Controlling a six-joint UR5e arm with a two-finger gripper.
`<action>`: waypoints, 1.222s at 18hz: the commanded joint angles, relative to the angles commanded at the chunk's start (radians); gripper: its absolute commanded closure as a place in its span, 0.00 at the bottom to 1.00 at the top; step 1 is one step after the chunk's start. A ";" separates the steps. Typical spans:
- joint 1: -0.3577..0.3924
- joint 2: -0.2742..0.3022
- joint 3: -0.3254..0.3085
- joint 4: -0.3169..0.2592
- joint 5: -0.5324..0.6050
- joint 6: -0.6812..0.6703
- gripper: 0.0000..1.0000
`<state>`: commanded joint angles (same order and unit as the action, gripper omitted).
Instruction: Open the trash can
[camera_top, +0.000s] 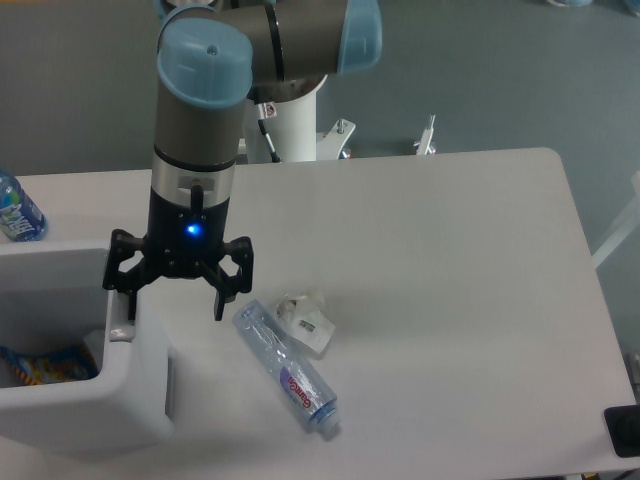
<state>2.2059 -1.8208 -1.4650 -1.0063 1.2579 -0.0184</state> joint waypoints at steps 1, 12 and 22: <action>0.000 0.002 0.005 0.000 0.000 0.000 0.00; 0.070 0.024 0.172 0.008 0.279 0.437 0.00; 0.189 0.054 0.158 -0.003 0.296 0.568 0.00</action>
<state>2.3945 -1.7672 -1.3069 -1.0094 1.5539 0.5491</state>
